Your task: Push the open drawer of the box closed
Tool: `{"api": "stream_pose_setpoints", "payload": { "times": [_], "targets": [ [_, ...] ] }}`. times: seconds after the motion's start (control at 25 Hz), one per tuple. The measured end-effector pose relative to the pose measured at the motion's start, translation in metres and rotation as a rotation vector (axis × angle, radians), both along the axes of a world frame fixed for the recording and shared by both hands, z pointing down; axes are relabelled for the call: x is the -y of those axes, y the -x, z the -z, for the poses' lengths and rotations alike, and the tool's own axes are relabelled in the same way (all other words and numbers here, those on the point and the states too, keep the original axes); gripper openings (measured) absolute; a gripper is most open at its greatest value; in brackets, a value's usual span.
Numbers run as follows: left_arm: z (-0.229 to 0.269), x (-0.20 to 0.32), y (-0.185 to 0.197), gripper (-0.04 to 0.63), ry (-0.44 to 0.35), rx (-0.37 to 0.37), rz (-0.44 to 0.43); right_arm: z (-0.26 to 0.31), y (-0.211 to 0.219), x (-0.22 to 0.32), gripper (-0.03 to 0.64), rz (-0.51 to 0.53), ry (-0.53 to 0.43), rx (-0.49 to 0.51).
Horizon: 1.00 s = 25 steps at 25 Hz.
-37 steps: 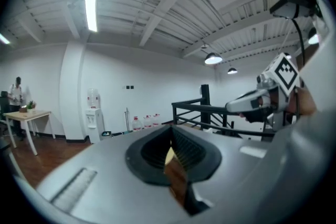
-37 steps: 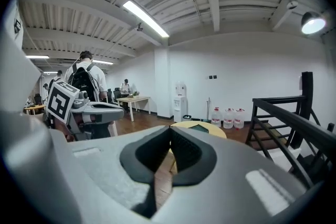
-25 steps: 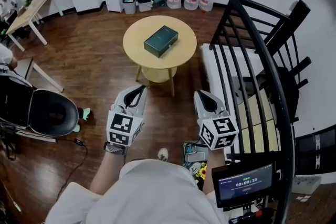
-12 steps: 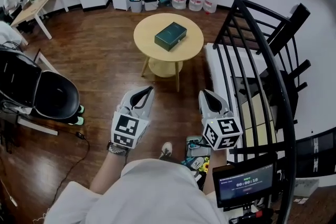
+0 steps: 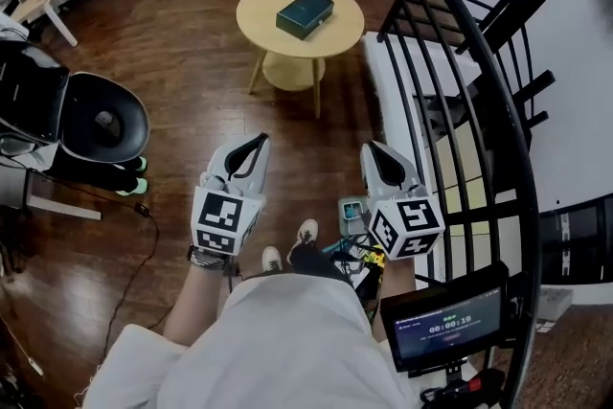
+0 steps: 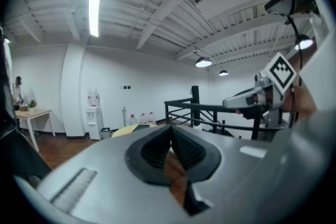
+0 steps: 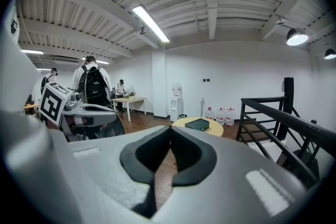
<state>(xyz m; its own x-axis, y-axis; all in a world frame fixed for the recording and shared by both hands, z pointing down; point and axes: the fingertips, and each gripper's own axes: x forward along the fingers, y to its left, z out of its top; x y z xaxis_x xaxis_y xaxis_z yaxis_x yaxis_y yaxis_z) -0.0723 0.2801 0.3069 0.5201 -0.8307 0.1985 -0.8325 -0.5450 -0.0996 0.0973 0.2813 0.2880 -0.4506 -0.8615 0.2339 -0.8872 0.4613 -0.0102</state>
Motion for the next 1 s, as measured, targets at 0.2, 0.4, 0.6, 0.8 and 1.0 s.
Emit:
{"api": "stream_pose_setpoints", "payload": {
  "times": [0.2, 0.4, 0.6, 0.8, 1.0],
  "targets": [
    [0.000, -0.017, -0.013, 0.008, -0.016, 0.003, -0.021, 0.001, 0.009, -0.013, 0.007, 0.071, -0.004, 0.002],
    [0.018, -0.020, -0.026, 0.008, -0.058, 0.016, -0.032, 0.019, 0.014, -0.008, 0.009, 0.110, -0.036, 0.012],
    [0.020, -0.016, -0.033, 0.008, -0.077, 0.031, -0.034, 0.028, 0.012, -0.004, 0.003, 0.118, -0.085, 0.027],
    [0.020, -0.014, -0.033, 0.008, -0.093, 0.028, -0.032, 0.031, 0.019, 0.000, 0.003, 0.135, -0.108, 0.032],
    [0.027, -0.005, -0.037, 0.008, -0.103, 0.033, -0.033, 0.040, 0.019, 0.010, 0.003, 0.150, -0.126, 0.029]
  ]
}}
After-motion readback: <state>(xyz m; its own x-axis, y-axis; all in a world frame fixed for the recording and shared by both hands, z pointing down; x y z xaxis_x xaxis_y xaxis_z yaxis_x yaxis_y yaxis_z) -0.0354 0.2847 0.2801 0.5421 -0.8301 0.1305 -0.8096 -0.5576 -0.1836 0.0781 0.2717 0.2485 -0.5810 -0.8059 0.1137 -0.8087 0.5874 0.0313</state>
